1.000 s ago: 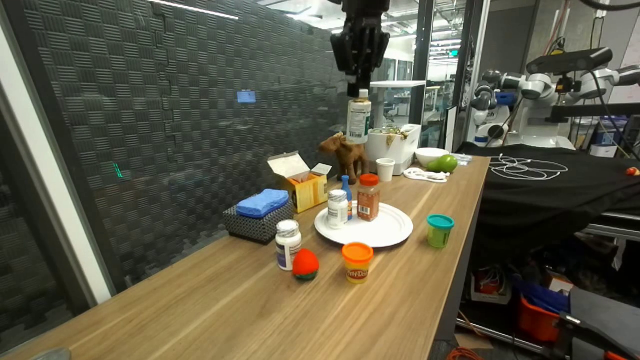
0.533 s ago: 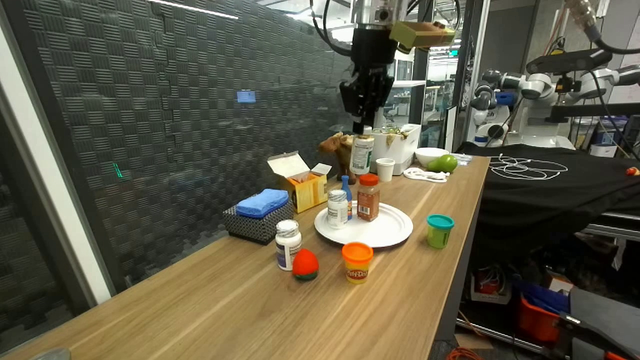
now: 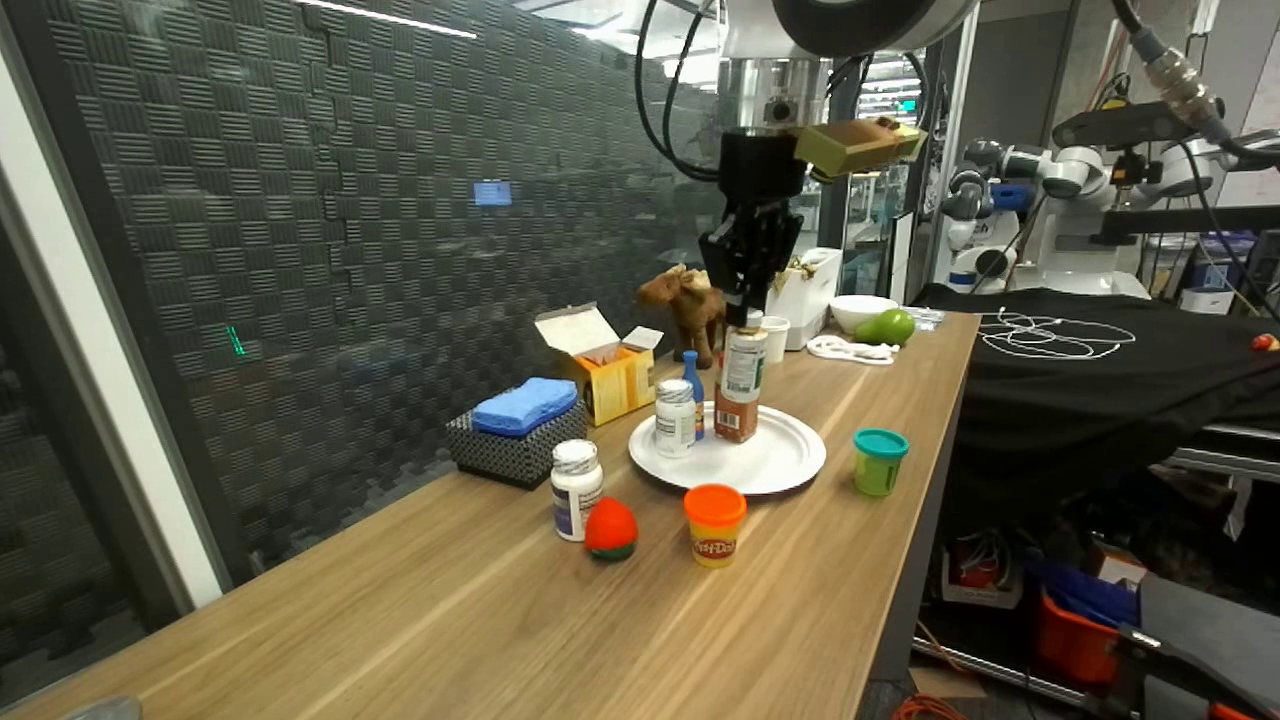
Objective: Put the bottles and the red object on the plate
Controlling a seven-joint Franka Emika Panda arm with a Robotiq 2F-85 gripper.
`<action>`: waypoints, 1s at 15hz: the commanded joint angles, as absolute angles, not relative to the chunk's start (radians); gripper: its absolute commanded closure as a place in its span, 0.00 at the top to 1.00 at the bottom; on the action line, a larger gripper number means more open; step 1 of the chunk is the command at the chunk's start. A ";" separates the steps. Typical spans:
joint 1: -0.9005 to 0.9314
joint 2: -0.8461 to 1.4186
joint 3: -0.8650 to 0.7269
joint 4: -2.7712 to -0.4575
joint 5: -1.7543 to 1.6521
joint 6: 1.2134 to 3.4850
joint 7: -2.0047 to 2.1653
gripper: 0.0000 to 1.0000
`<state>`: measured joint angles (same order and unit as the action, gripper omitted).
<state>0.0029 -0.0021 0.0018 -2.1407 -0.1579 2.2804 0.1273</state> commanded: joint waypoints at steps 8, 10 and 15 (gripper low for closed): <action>0.002 0.116 -0.009 -2.133 -0.122 2.397 0.159 0.08; 0.000 0.144 -0.015 -2.127 -0.112 2.429 0.165 0.08; 0.000 0.187 -0.030 -2.114 -0.112 2.510 0.179 0.08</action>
<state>0.0000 0.1684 -0.0234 -2.1386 -0.1307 2.4697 0.1685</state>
